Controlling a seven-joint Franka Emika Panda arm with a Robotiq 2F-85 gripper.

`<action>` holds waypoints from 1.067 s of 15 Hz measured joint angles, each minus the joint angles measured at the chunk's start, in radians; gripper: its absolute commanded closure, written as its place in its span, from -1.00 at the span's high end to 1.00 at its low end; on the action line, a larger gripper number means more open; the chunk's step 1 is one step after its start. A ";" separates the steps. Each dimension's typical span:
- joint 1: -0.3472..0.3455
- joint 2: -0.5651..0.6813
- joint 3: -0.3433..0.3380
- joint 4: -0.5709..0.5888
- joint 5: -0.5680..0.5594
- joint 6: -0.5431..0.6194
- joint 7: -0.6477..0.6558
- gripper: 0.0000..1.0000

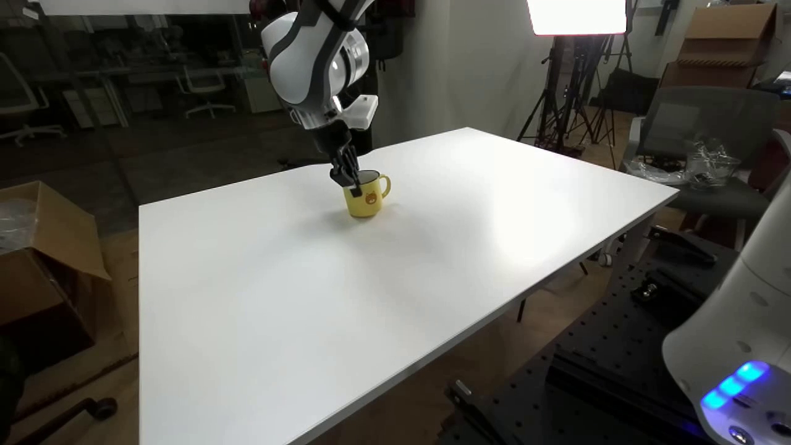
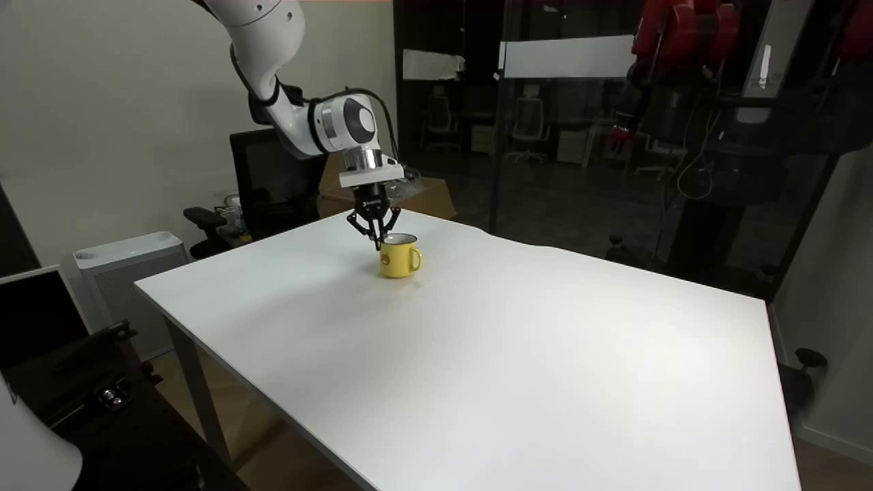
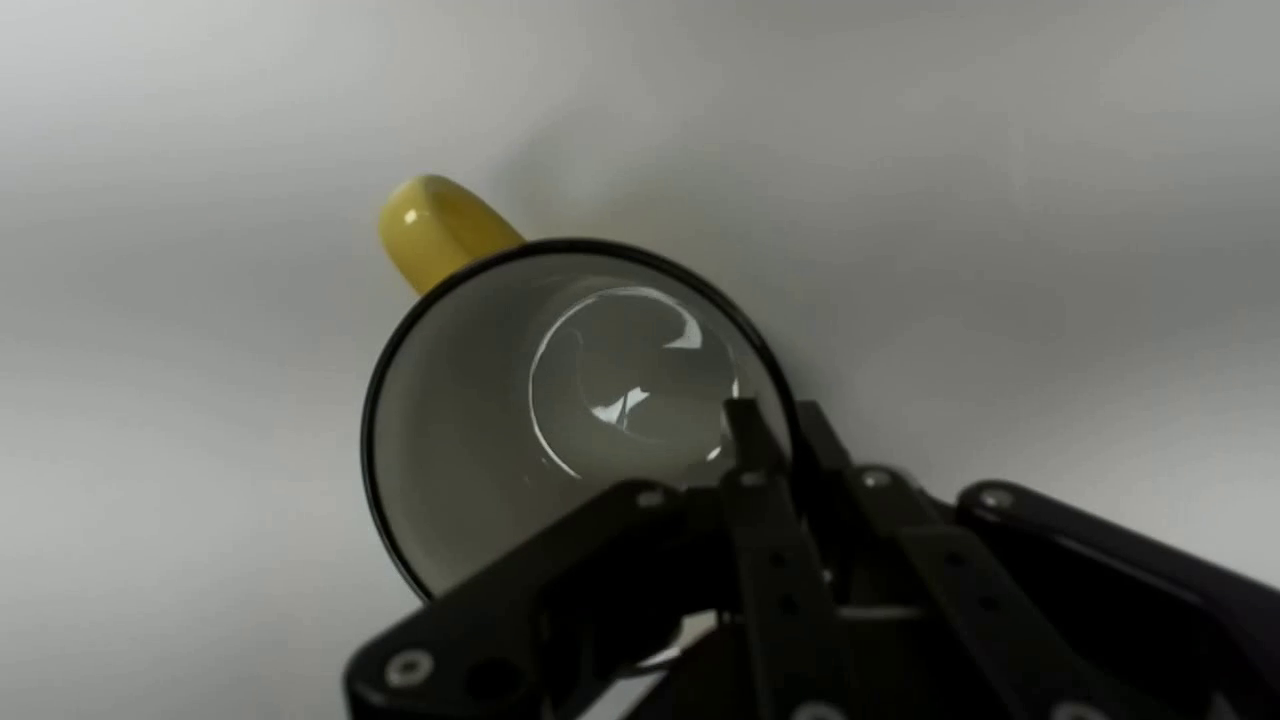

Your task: Slide the mug slightly to the left

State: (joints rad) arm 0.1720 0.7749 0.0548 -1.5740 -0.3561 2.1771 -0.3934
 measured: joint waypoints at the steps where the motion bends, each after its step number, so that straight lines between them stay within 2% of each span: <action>1: 0.013 0.006 0.001 0.010 -0.012 -0.006 0.000 -0.95; 5: 0.042 0.016 0.003 0.025 -0.037 -0.011 0.000 -0.95; 6: 0.043 0.018 0.003 0.027 -0.038 -0.011 0.000 -0.31; 8: 0.044 0.020 0.003 0.030 -0.038 -0.011 0.000 -0.17; 16: 0.028 0.011 0.002 0.040 -0.034 -0.019 0.002 0.91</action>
State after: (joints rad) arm 0.1997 0.7854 0.0573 -1.5339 -0.3903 2.1584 -0.3916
